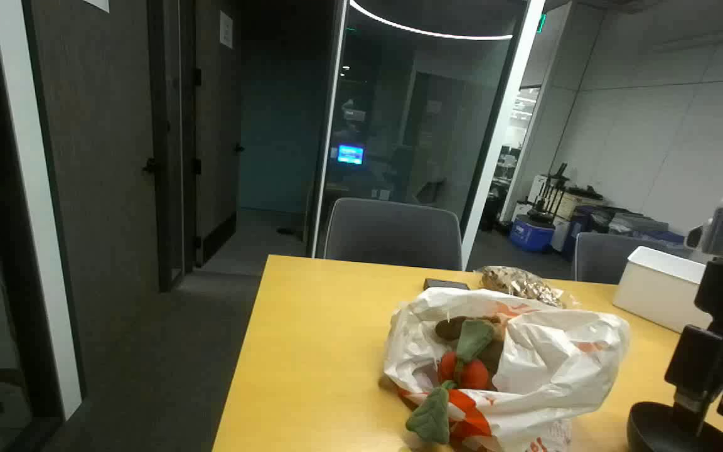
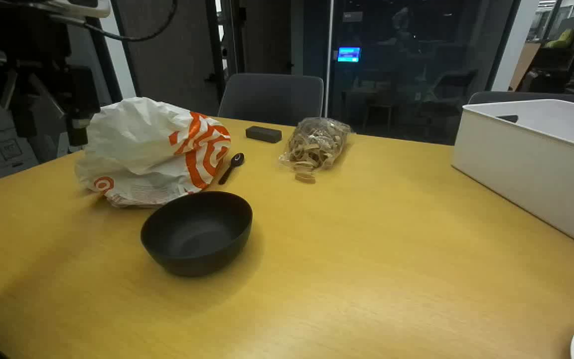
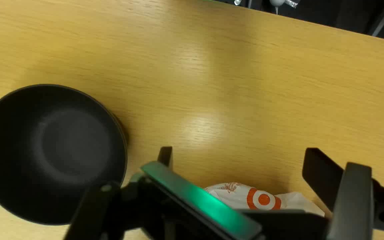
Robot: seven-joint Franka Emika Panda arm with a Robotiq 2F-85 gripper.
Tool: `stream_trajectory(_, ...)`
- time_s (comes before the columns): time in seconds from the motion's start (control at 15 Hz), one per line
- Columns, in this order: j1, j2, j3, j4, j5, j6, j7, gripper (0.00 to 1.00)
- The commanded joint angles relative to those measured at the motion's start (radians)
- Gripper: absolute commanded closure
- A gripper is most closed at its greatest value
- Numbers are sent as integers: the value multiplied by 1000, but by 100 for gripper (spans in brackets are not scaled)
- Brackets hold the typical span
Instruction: Put the radish and orange in the black bowl and put the moose on the table.
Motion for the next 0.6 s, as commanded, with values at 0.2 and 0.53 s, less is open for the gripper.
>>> stream_trajectory(0.2,-3,-2,2,6,1,-1,-1,0)
stream_trajectory(0.53,17,7,32,18,14,54,23,0)
